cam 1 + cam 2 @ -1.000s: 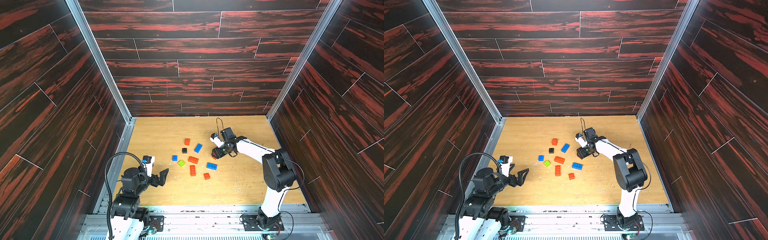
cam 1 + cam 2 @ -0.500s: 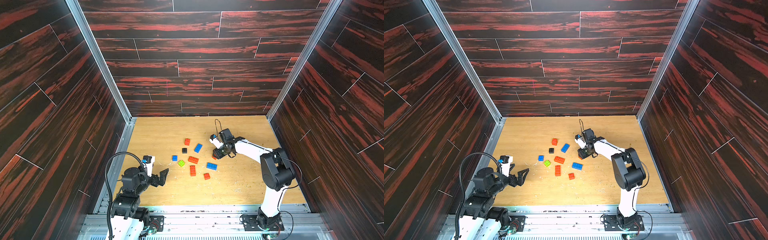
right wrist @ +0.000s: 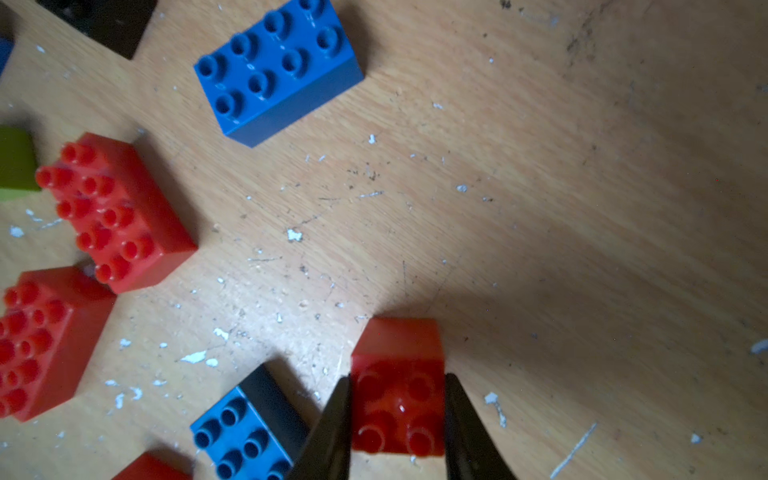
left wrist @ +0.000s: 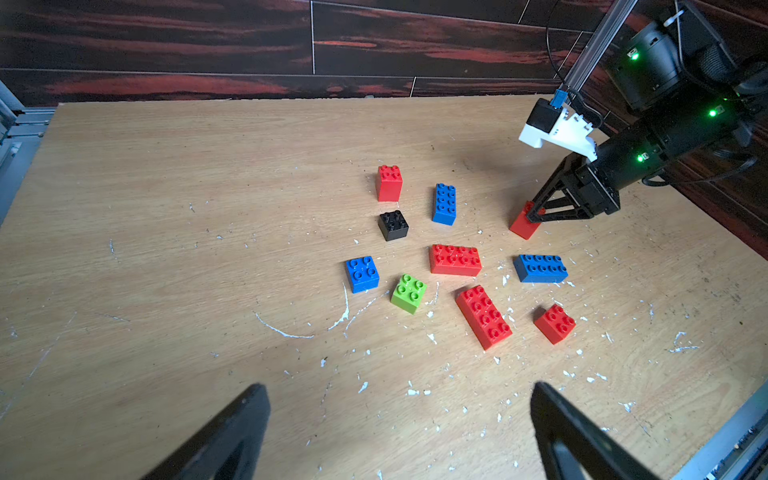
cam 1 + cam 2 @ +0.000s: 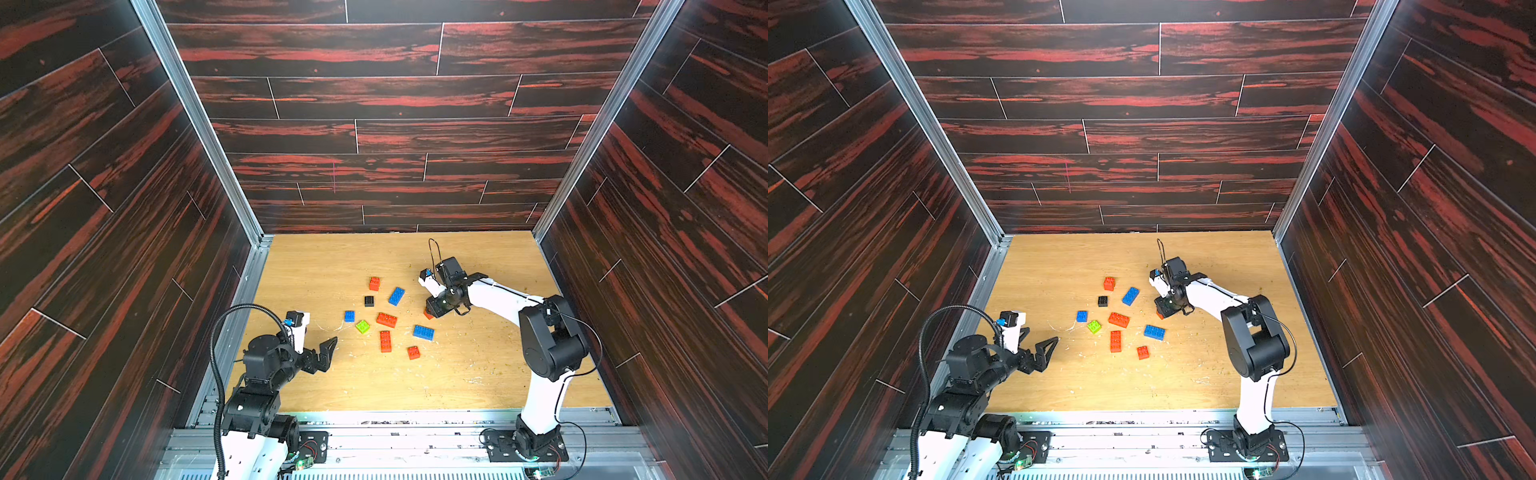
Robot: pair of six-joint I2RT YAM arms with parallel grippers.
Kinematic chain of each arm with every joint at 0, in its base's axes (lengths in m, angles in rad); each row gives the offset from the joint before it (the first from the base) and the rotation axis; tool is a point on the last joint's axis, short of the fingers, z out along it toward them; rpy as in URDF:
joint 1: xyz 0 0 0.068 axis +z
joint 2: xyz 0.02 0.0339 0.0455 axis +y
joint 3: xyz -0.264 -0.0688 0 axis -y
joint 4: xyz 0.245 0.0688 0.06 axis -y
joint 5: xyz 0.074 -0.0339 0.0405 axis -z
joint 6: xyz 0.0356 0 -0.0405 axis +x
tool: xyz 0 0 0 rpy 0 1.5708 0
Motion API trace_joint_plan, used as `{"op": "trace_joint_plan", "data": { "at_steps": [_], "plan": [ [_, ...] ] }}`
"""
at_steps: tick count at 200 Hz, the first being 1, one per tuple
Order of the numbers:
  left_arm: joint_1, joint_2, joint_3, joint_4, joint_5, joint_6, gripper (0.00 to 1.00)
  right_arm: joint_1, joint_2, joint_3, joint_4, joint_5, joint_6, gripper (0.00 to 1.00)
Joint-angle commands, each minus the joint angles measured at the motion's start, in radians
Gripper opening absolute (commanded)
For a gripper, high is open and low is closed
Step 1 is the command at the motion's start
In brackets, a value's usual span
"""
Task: Assemble the letter f with lego
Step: Pick up the lego brick from the center of the board.
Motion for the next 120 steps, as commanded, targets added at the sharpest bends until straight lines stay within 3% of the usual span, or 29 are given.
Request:
{"op": "trace_joint_plan", "data": {
  "at_steps": [1, 53, 120],
  "plan": [
    [-0.004, 0.006, 0.001, -0.003, 0.001, 0.007, 1.0, 0.022, -0.02, 0.053, -0.068, 0.028, 0.095, 0.19],
    [-0.005, 0.014, 0.001, -0.001, 0.005, 0.007, 1.0, 0.073, -0.052, 0.127, -0.195, 0.089, 0.315, 0.14],
    [-0.008, 0.02, 0.002, 0.001, 0.006, 0.009, 1.0, 0.247, -0.063, 0.163, -0.304, 0.16, 0.51, 0.13]
  ]
}}
